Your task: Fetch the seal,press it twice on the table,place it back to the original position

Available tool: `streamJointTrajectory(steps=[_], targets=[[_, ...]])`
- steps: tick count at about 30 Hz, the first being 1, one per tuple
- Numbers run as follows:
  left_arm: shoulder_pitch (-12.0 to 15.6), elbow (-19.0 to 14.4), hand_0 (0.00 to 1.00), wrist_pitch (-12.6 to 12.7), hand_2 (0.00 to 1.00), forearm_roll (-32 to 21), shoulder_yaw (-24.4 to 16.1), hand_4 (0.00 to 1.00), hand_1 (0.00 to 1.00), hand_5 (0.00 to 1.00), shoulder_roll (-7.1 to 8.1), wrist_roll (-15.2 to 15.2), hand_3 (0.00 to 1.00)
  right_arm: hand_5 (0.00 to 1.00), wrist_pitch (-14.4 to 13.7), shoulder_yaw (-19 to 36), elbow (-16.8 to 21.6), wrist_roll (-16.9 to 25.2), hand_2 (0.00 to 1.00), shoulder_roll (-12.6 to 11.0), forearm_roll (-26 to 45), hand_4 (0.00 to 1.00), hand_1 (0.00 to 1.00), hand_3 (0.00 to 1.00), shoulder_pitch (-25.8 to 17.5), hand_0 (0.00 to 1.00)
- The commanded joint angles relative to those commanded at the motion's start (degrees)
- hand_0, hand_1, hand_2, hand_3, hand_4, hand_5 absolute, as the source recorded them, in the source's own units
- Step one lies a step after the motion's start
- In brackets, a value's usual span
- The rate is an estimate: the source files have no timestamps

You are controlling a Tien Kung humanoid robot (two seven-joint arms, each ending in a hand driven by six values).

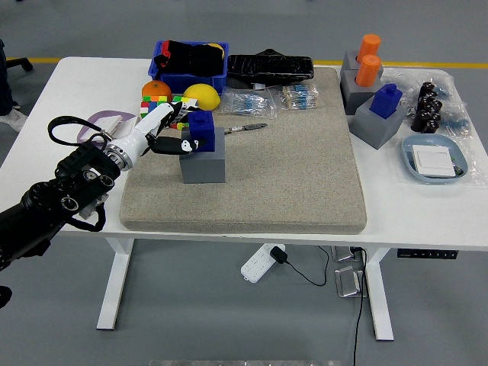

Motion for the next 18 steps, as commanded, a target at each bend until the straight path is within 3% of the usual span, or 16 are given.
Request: streamJointTrajectory(steps=[18], targets=[[-0.1,0.1,0.823,-0.3,0.502,-0.5,0.1,0.579,0.673,0.002,-0.04,0.4,0.676,0.504,-0.1,0.1,0.0,0.0,0.664,0.0,-0.1,0.785,0.673,0.617,0.0,0.76]])
